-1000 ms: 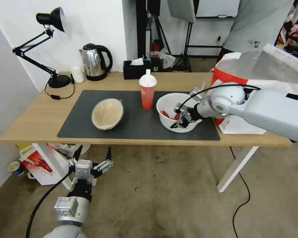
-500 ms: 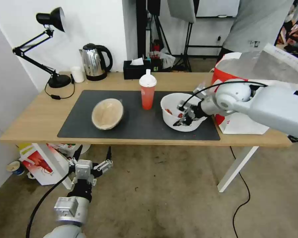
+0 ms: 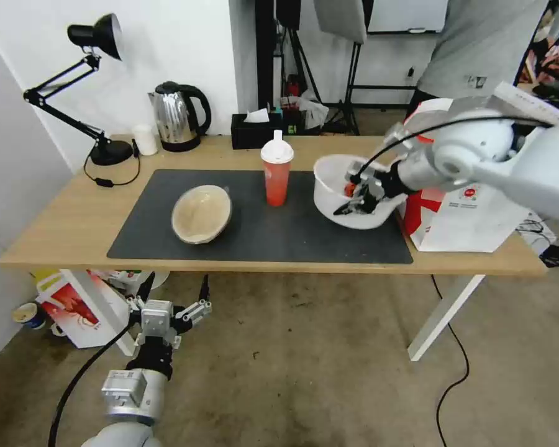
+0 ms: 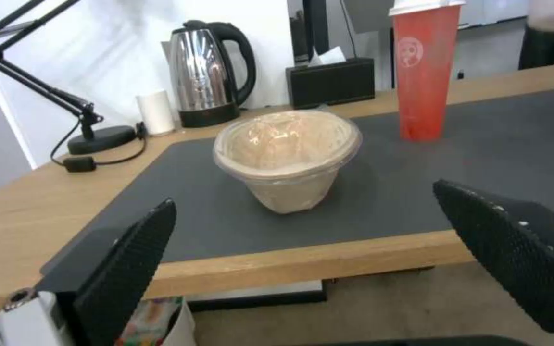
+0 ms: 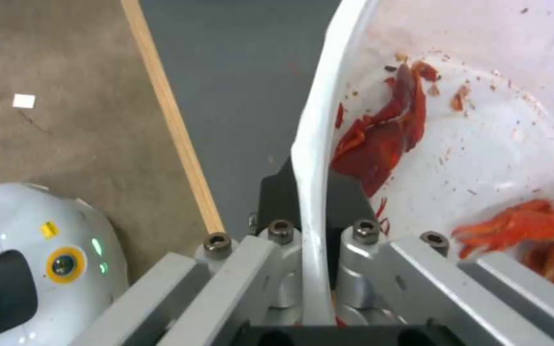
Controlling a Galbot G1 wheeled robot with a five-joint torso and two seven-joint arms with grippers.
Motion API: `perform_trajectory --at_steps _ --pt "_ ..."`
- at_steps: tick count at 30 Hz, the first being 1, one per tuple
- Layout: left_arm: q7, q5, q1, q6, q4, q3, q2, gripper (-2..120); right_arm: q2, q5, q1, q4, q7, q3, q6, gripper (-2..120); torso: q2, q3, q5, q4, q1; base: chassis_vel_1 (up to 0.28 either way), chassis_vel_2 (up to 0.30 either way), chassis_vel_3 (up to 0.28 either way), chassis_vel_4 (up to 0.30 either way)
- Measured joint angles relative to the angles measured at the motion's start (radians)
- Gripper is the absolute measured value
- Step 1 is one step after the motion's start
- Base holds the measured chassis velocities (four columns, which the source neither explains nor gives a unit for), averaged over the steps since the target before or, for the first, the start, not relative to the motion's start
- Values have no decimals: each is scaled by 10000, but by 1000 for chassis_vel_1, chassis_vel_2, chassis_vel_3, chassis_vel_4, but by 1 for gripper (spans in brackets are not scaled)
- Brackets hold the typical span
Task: Pick up the trash from the table and place it into the takeout bag.
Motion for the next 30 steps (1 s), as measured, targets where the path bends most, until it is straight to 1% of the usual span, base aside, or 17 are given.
perform_trajectory --at_steps 6,16,20,24,30 --pt "0 0 0 0 0 -1 0 100 299 495 848 186 -22 -19 40 0 1 0 -3 0 0 0 0 0 0" --pt "0 0 0 0 0 0 0 100 770 893 1564 356 -27 -58 76 0 0 0 -2 -1 0 0 0 0 0" --pt "0 0 0 0 0 0 0 100 1091 1135 2074 178 -59 -242 146 0 0 0 -4 0 -1 0 0 0 0" --pt "0 0 -1 0 0 0 0 100 1229 1168 2460 -59 -201 -441 247 0 0 0 -3 0 0 0 0 0 0" --pt "0 0 0 0 0 -1 0 100 1229 1170 2875 -342 -379 -628 328 0 0 0 -1 -1 0 0 0 0 0"
